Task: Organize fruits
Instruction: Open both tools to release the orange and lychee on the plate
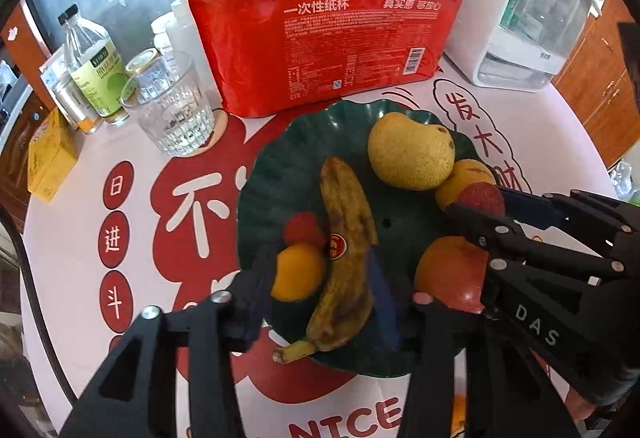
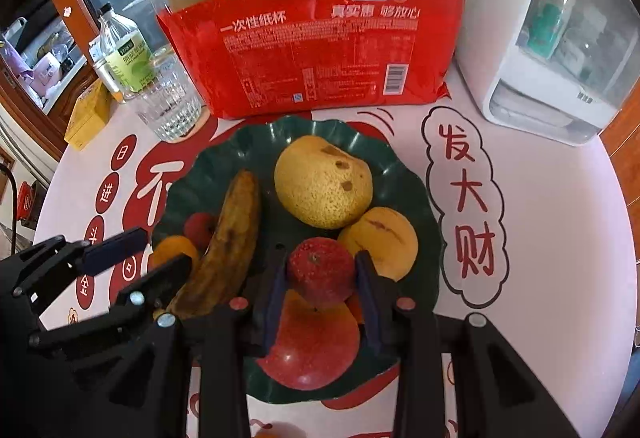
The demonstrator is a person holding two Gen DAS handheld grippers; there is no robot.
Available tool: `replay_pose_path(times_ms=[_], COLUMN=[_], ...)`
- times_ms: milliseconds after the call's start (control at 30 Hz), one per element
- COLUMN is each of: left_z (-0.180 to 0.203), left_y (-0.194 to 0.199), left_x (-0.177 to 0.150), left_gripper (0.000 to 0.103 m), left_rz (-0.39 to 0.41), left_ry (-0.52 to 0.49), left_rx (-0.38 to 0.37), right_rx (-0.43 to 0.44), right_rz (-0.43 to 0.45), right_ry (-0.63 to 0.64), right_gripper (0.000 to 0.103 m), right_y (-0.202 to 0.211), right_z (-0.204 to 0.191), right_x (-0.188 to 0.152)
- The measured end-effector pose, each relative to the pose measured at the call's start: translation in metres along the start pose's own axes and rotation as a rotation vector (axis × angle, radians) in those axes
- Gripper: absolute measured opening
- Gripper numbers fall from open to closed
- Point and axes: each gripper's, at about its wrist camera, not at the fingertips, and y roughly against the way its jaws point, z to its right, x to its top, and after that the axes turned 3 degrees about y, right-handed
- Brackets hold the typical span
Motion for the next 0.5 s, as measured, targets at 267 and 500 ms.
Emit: replay_pose_path(times_ms=[267,500], left_z=[-0.014,-0.019], left_y=[0.013,0.020], left_x=[0.003,0.000], left_gripper=[0.083,0.090], left_rz=[0.031,0.021], left_ry=[0.051,0.080], left_rx=[-0.018,-0.008], right_rx=[0.024,-0.005], right_rz=[0.011,0.026], right_ry=[-0.018,0.002], right_gripper=[0.036,0.040], right_y=[0.007,0.017], right_z=[0.008,0.003], right_x=[0.000,0.000])
